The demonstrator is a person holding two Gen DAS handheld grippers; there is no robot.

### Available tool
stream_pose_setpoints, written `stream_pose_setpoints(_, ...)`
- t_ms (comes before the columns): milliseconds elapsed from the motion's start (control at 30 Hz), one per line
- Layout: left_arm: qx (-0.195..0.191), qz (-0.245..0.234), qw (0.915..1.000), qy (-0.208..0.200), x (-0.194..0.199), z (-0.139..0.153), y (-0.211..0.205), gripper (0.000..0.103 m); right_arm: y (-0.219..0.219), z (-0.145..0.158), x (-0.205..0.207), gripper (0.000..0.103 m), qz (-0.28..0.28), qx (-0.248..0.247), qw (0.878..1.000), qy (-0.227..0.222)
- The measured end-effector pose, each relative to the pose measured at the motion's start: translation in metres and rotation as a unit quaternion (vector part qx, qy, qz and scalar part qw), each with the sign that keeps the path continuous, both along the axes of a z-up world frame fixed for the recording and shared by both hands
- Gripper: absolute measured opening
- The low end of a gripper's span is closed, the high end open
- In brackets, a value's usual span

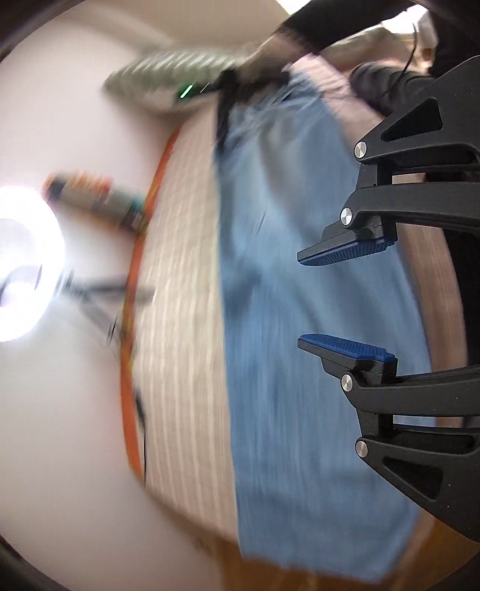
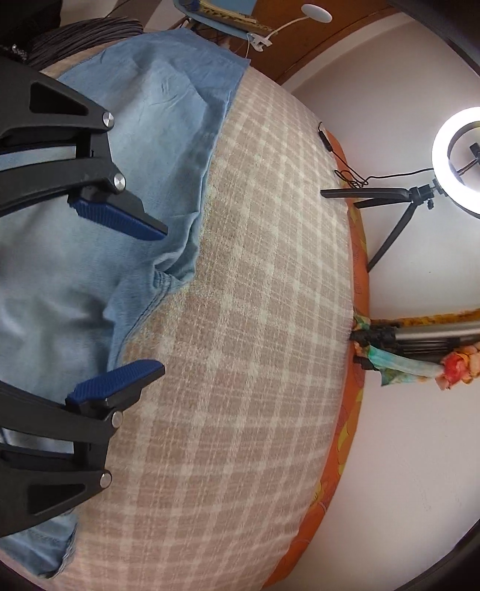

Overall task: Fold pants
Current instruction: 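Pinch the jeans edge with the right tool and pull it straight, then open the right tool and move both tools to the jeans waistband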

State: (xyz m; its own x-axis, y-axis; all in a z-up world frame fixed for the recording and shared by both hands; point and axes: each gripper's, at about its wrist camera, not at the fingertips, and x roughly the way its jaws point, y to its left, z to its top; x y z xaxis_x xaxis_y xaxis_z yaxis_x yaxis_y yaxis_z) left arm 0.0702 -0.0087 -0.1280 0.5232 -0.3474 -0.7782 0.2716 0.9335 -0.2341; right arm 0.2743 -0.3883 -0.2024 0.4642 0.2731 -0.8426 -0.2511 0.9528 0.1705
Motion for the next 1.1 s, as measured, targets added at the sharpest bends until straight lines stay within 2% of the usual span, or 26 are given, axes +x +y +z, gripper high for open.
stream_pose_setpoints(67,0.003,-0.048,0.9987,0.013,0.000,-0.020,-0.036,0.037,0.002,-0.006,0.006,0.063,0.003,0.000,1.000,0.007)
stream_pose_setpoints(100,0.008,-0.067,0.9976,0.018,-0.002,-0.028,-0.049,0.037,0.004,-0.010,0.009,0.060,0.006,0.001,1.000,0.010)
stream_pose_setpoints(167,0.023,-0.106,0.9939,0.020,0.000,-0.041,-0.080,0.037,0.007,-0.015,0.013,0.050,0.014,0.002,1.000,0.016)
stream_pose_setpoints(200,0.034,-0.119,0.9921,0.017,-0.002,-0.046,-0.092,0.037,0.010,-0.016,0.014,0.041,0.019,0.003,1.000,0.020)
stream_pose_setpoints(267,0.044,-0.133,0.9899,0.020,-0.001,-0.058,-0.104,0.037,0.015,-0.018,0.014,0.032,0.029,-0.002,0.999,0.020)
stream_pose_setpoints(300,0.044,-0.135,0.9895,0.027,0.001,-0.063,-0.106,0.037,0.017,-0.016,0.013,0.023,0.034,-0.003,0.999,0.018)
stream_pose_setpoints(333,0.044,-0.135,0.9894,0.033,0.001,-0.068,-0.107,0.037,0.018,-0.015,0.012,0.018,0.038,-0.006,0.999,0.016)
stream_pose_setpoints(433,0.049,-0.136,0.9879,0.055,0.002,-0.084,-0.109,0.037,0.019,-0.009,0.015,0.009,0.041,-0.015,0.999,0.011)
stream_pose_setpoints(500,0.051,-0.139,0.9881,0.040,-0.005,-0.087,-0.110,0.037,0.017,-0.010,0.023,0.008,0.025,-0.019,0.999,0.016)
stream_pose_setpoints(600,0.062,-0.147,0.9866,0.033,-0.013,-0.088,-0.112,0.037,0.026,-0.021,0.033,0.011,0.016,-0.049,0.998,0.031)
stream_pose_setpoints(667,0.060,-0.150,0.9862,0.038,-0.014,-0.087,-0.111,0.037,0.031,-0.021,0.035,0.020,0.003,-0.071,0.997,0.021)
stream_pose_setpoints(733,0.049,-0.139,0.9879,0.048,-0.014,-0.082,-0.101,0.037,0.030,-0.017,0.034,0.039,-0.011,-0.076,0.997,0.021)
stream_pose_setpoints(867,0.017,-0.085,0.9955,0.038,-0.010,-0.061,-0.071,0.037,0.032,0.010,0.012,0.042,-0.013,-0.086,0.996,-0.020)
stream_pose_setpoints(967,-0.001,-0.037,0.9992,0.013,-0.011,-0.031,-0.034,0.037,0.035,0.035,-0.012,0.045,-0.008,-0.063,0.997,-0.047)
stream_pose_setpoints(1033,-0.005,-0.005,1.0000,-0.003,-0.013,-0.010,-0.007,0.037,0.039,0.050,-0.026,0.050,-0.002,-0.046,0.997,-0.061)
stream_pose_setpoints(1100,-0.009,0.026,0.9995,-0.015,-0.015,0.008,0.019,0.037,0.044,0.065,-0.040,0.050,0.003,-0.034,0.997,-0.073)
